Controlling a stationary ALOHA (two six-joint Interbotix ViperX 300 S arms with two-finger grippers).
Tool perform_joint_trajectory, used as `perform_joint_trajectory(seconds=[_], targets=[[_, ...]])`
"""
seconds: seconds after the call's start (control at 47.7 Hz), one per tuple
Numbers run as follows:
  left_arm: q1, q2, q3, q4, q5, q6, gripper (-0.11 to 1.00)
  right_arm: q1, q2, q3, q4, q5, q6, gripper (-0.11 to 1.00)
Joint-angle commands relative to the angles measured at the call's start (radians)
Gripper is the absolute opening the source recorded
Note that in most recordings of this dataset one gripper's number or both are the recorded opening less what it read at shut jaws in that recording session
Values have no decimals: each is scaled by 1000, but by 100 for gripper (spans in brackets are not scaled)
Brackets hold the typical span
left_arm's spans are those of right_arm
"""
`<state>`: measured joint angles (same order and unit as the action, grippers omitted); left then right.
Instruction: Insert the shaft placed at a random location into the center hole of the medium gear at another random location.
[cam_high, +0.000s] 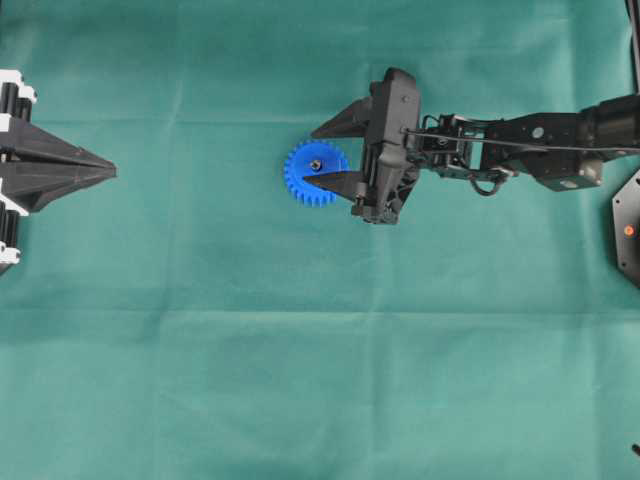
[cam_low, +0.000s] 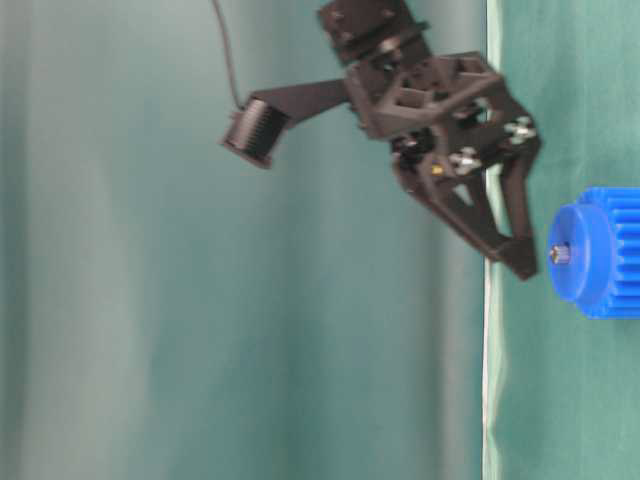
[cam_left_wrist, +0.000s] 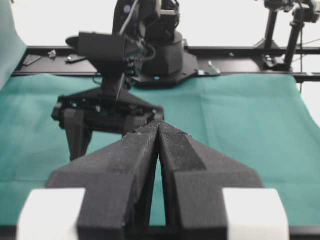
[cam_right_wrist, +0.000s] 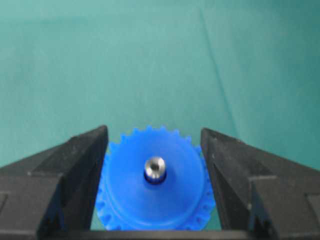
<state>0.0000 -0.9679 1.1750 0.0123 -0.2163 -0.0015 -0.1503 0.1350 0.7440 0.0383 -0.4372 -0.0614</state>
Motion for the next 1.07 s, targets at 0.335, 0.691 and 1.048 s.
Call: perform_joint_trajectory(seconds=[0.335,0.691,1.048], targets=[[2,8,-21,2,-5,-2,0,0,-75,-8,2,31,-3,76],[2,8,-21,2,-5,-2,0,0,-115,41,3,48,0,76],[2,8,-21,2,-5,-2,0,0,-207,133,5,49,15,76]])
